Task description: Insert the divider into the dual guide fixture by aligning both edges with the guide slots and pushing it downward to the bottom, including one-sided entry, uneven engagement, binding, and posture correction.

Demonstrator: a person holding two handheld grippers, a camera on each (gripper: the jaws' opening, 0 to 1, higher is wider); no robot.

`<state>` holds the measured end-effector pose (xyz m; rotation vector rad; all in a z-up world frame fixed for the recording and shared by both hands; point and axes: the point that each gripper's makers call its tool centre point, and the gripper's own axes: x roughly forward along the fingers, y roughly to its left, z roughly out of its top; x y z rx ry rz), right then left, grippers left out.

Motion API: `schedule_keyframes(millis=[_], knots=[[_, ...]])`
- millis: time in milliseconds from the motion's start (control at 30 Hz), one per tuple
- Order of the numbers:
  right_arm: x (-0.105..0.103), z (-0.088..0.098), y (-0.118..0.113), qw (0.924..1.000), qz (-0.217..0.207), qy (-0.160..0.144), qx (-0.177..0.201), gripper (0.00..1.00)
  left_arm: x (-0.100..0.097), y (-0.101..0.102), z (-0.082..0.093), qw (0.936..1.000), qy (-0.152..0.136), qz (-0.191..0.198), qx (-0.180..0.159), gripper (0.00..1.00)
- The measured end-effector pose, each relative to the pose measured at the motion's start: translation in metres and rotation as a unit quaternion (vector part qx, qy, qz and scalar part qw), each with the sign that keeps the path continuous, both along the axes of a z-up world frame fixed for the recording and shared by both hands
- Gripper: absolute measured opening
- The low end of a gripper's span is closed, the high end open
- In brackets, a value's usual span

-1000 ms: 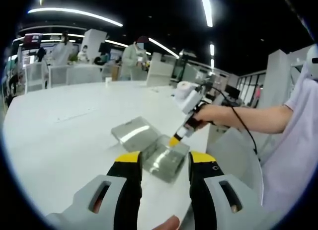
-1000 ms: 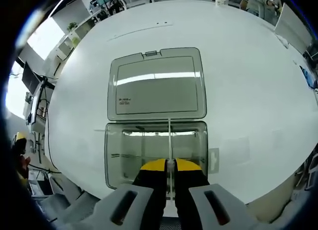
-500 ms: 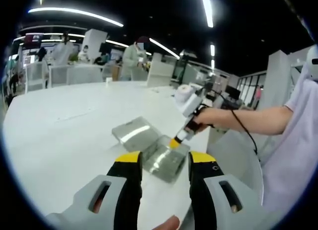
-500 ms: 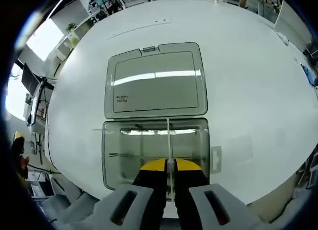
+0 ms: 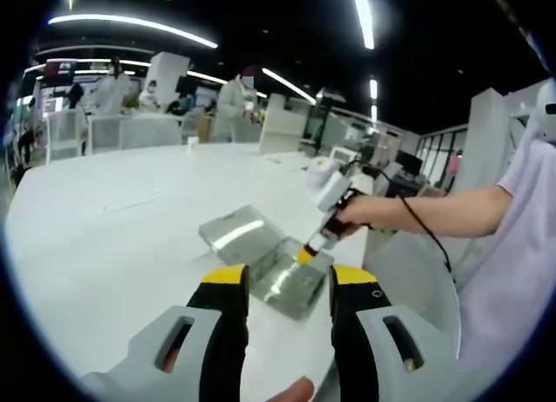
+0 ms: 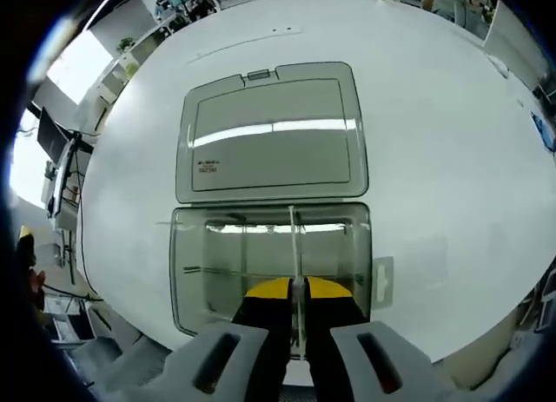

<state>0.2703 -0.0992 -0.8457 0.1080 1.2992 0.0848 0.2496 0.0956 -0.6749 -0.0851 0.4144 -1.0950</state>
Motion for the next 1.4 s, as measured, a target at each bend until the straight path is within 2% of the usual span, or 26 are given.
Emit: schedule_keyframes(millis=[333, 900, 1300, 1400], knots=[[0.001, 0.001, 0.0, 0.9999, -0.005, -0.002, 0.015, 0.0, 0.001, 0.0, 0.001, 1.0, -0.001, 0.003, -0.001, 0.34], [0.003, 0.029, 0.0, 0.9992, -0.03, -0.022, 0.016, 0.0, 0.003, 0.0, 0.0, 1.0, 0.0, 0.002, -0.006, 0.34], [0.003, 0.028, 0.001, 0.9994, -0.028, -0.021, 0.006, 0.0, 0.003, 0.001, 0.002, 0.9999, -0.002, -0.001, -0.01, 0.34], [0.004, 0.022, 0.001, 0.9994, -0.028, -0.018, 0.006, 0.0, 0.003, 0.001, 0.003, 0.9999, -0.003, -0.001, -0.01, 0.34]])
